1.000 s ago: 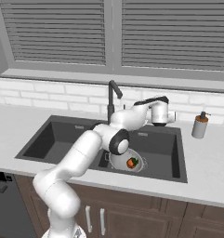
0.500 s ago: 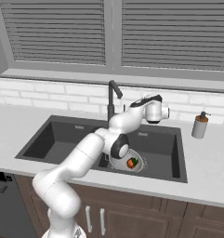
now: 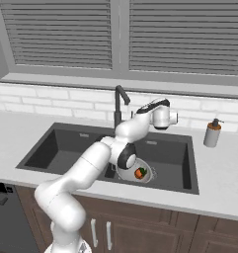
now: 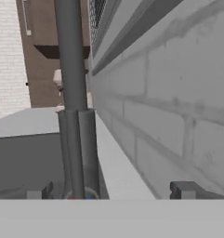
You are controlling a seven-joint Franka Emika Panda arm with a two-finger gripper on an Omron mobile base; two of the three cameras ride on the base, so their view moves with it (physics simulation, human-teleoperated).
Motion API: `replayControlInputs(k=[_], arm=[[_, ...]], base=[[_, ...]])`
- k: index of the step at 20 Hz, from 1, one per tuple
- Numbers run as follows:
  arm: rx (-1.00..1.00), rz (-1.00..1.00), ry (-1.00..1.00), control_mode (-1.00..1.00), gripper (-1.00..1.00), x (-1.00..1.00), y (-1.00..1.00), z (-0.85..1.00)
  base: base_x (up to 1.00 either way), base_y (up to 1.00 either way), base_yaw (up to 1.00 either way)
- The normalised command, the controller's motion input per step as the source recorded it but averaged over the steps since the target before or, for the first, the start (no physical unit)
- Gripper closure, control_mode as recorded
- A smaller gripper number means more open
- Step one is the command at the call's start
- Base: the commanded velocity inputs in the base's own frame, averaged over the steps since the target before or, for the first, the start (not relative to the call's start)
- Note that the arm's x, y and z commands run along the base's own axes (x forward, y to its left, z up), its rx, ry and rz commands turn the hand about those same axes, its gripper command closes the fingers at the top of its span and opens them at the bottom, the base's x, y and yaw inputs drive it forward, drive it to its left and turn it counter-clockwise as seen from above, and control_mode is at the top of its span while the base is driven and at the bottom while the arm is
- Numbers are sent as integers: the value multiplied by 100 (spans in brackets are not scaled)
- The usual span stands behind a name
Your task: Put the colander in the sink, put the orange in the colander, and turn on the sink faucet and pour water over the colander.
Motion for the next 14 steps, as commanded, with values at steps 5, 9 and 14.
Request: replayControlInputs(k=[5, 9, 14], arm=[[-3, 0, 6, -100, -100, -9, 71, -3], [0, -1, 0, -100, -100, 0, 27, 0], [0, -1, 1, -100, 100, 7, 4, 0]], base=[[0, 0, 0], [0, 0, 0], [0, 0, 0]])
